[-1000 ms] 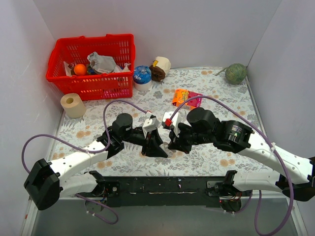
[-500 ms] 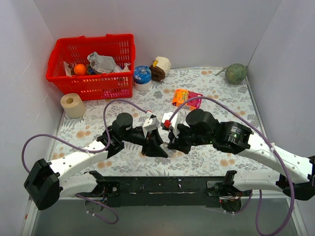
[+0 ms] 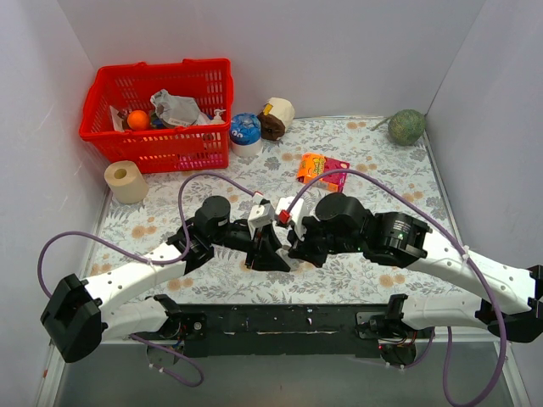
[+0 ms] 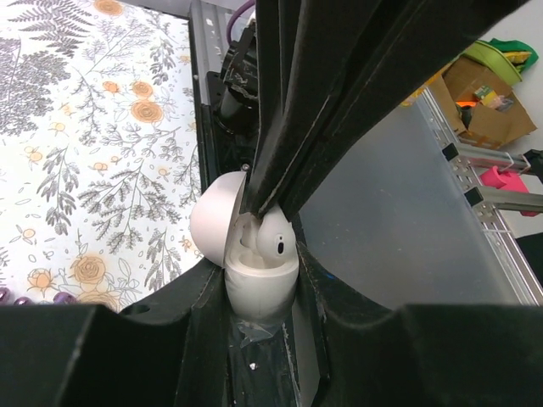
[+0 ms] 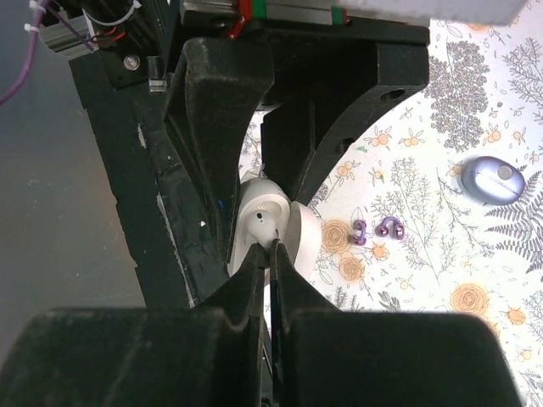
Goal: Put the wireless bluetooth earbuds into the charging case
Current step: Place the earbud in the charging case.
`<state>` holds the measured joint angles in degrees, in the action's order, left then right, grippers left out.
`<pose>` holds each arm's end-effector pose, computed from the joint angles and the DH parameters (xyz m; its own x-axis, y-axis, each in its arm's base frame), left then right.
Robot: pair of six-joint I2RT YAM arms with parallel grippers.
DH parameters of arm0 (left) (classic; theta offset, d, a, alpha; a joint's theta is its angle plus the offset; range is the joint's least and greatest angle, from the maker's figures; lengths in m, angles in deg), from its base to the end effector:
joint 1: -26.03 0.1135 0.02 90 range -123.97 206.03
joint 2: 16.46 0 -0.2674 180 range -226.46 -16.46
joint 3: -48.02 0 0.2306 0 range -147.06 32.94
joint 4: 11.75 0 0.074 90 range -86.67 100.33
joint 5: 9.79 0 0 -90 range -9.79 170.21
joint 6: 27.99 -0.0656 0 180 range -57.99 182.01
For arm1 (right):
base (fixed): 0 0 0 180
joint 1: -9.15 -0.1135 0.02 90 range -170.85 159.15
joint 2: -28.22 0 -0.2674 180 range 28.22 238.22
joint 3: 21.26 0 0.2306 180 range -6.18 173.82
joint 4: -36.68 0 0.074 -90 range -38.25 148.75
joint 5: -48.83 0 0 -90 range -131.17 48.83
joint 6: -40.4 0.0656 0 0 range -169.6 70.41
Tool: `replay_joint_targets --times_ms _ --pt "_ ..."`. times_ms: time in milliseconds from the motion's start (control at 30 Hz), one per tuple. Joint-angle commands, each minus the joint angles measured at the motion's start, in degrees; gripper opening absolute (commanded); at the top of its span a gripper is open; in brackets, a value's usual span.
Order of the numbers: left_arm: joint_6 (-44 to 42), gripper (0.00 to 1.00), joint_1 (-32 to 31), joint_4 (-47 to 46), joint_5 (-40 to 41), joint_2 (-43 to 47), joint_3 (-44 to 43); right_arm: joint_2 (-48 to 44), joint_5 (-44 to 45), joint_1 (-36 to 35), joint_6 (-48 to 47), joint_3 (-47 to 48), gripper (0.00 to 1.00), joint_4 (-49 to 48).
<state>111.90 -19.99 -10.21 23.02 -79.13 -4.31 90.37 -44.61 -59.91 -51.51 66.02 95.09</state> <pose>0.1209 -0.2047 0.2871 -0.8271 0.2603 -0.4981 0.5098 -0.0256 -0.8599 0.0751 0.2073 0.3713 -0.1643 -0.5225 -0.8366 -0.9562 0.2926 0.0050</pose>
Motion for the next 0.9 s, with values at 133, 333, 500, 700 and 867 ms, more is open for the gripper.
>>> replay_joint_targets --times_ms 133,333,500,700,867 --pt "-2.3 0.0 -0.2 -2.3 8.1 4.3 -1.1 3.3 0.3 -1.5 3.4 2.2 0.01 0.4" --pt "-2.9 0.0 -0.3 -2.5 8.6 5.0 -0.9 4.1 1.3 -1.4 4.3 2.7 0.01 0.4" --pt "-2.3 0.0 -0.4 -3.6 9.0 5.5 -0.2 4.5 1.4 -1.5 5.2 3.6 0.08 0.3" --pt "-2.2 0.0 -0.4 -4.2 9.2 6.0 0.5 3.9 3.2 -1.5 6.2 5.7 0.32 0.5" --pt "-1.9 0.0 -0.5 -4.6 9.3 6.1 0.9 3.5 5.3 -1.4 6.7 7.4 0.41 0.9"
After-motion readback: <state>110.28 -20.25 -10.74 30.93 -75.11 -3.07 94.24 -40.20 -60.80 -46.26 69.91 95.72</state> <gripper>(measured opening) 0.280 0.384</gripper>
